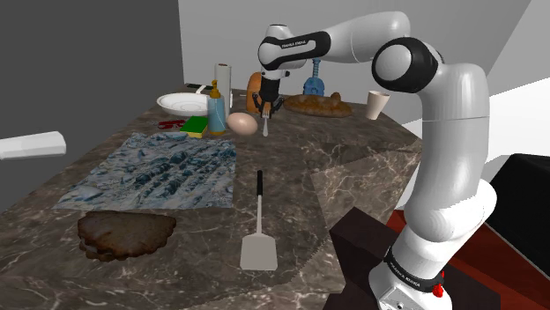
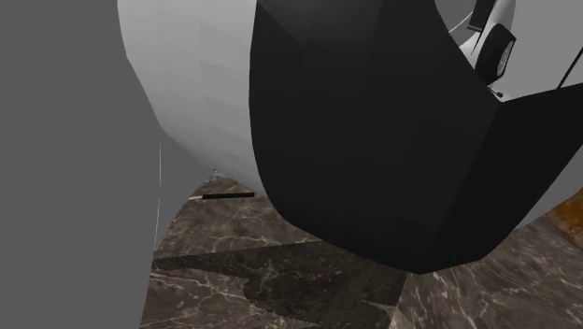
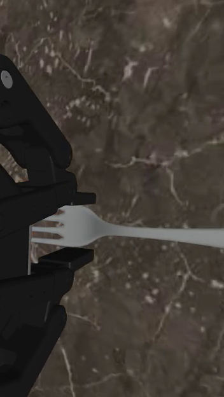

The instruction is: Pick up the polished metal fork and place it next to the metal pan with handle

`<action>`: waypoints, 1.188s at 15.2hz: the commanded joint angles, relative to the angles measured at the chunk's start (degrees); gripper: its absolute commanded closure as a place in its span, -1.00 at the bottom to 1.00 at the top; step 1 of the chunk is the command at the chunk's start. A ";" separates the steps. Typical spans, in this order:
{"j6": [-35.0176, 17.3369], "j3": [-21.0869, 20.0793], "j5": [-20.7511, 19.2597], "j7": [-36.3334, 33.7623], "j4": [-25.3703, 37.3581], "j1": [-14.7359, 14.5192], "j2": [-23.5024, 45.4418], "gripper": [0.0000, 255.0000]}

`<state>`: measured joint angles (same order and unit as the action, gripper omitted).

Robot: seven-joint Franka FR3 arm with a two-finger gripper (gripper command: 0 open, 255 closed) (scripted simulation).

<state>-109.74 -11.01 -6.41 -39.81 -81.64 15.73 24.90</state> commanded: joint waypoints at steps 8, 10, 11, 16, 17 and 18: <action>1.72 -0.03 0.08 0.08 1.35 -0.03 -0.31 -1.00; 5.32 -0.12 0.22 0.22 4.52 -0.18 -0.75 -1.00; 6.80 -0.16 0.25 0.27 5.92 -0.25 -0.83 -1.00; 6.80 -0.16 0.25 0.28 5.92 -0.25 -0.83 -1.00; 6.80 -0.16 0.25 0.28 5.92 -0.25 -0.83 -1.00; 6.80 -0.16 0.25 0.28 5.92 -0.25 -0.83 -1.00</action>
<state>-102.95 -11.17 -6.16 -39.54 -75.72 15.47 24.08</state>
